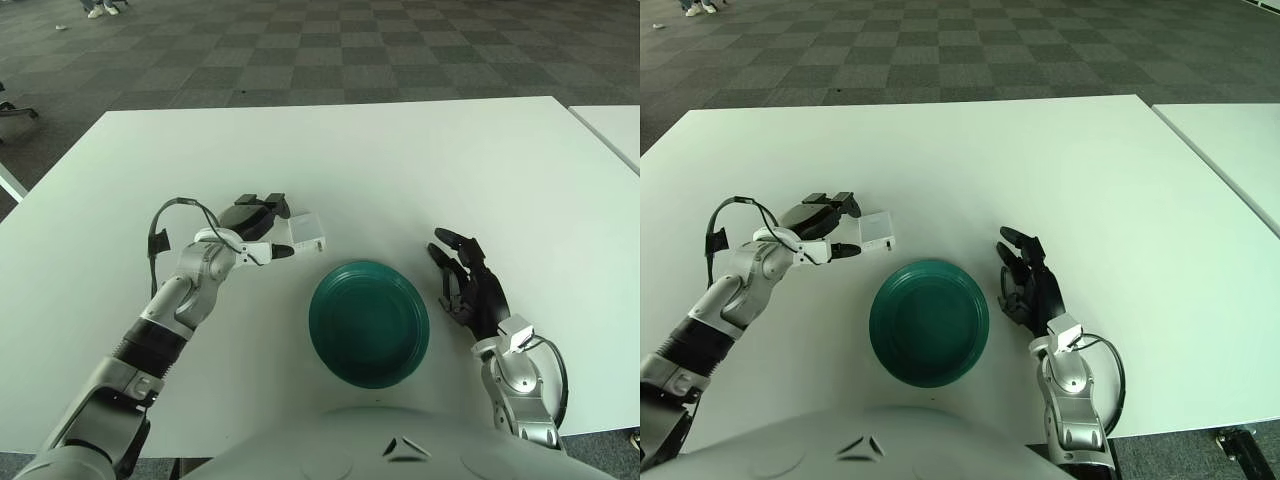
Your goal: Put the charger into the plate.
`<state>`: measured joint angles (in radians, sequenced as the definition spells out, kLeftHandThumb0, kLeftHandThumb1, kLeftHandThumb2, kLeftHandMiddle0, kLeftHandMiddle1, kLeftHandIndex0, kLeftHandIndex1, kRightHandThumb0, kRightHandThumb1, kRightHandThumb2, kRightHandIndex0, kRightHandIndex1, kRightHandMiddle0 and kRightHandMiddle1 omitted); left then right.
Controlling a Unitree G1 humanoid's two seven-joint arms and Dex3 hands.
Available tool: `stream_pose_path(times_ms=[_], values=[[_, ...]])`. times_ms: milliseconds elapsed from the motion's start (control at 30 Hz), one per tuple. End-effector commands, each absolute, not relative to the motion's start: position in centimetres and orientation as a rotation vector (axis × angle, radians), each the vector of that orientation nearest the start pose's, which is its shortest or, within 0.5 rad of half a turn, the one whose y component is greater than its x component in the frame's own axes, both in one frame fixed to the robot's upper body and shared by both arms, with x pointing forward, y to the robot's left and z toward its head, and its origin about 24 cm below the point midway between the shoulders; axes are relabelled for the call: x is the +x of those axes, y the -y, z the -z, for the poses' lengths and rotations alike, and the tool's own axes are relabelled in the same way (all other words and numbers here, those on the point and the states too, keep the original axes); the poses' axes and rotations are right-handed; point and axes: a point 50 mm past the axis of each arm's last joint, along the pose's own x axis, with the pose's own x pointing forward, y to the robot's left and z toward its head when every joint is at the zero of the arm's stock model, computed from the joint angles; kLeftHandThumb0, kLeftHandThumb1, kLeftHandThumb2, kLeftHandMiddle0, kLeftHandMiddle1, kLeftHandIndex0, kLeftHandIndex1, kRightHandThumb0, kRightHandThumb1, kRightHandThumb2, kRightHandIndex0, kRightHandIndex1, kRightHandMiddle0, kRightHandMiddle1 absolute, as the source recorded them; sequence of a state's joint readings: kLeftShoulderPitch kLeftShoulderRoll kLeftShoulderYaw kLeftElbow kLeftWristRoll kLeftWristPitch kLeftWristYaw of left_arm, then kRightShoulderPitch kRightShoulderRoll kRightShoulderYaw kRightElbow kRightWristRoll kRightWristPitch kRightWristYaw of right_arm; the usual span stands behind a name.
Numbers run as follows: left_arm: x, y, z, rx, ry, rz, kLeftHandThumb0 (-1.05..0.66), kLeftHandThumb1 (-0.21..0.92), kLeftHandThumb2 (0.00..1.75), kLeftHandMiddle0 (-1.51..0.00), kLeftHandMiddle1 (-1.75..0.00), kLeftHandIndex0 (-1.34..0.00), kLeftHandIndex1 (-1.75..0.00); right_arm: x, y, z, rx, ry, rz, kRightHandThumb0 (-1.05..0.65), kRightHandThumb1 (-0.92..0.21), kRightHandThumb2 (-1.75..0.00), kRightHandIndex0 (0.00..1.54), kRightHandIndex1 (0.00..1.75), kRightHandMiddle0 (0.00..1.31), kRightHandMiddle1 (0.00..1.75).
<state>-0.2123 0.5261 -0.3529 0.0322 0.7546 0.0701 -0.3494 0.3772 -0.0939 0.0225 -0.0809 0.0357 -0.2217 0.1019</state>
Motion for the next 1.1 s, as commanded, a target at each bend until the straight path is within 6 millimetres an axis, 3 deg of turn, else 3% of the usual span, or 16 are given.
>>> stream_pose_path(times_ms=[0, 667, 1067], values=[[28.1, -16.5, -6.3, 1.378, -0.096, 0.599, -1.05, 0.92, 0.43, 0.00, -0.73, 0.00, -1.31, 15.5, 17.6, 2.4, -0.067, -0.252, -0.037, -0.80, -0.92, -0.81, 0.36, 0.06, 0.00, 0.73], [28.5, -16.3, -7.5, 1.434, -0.131, 0.768, -1.05, 0.92, 0.45, 0.00, -0.40, 0.00, -0.67, 15.4, 17.4, 2.3, -0.066, -0.254, -0.037, -0.80, -0.92, -0.81, 0.34, 0.05, 0.00, 0.68], [28.7, -16.0, -7.5, 1.450, -0.167, 0.732, -1.05, 0.92, 0.46, -0.03, -0.12, 0.00, -0.58, 15.4, 17.5, 2.3, -0.073, -0.255, -0.035, -0.78, -0.92, -0.80, 0.35, 0.05, 0.00, 0.66]])
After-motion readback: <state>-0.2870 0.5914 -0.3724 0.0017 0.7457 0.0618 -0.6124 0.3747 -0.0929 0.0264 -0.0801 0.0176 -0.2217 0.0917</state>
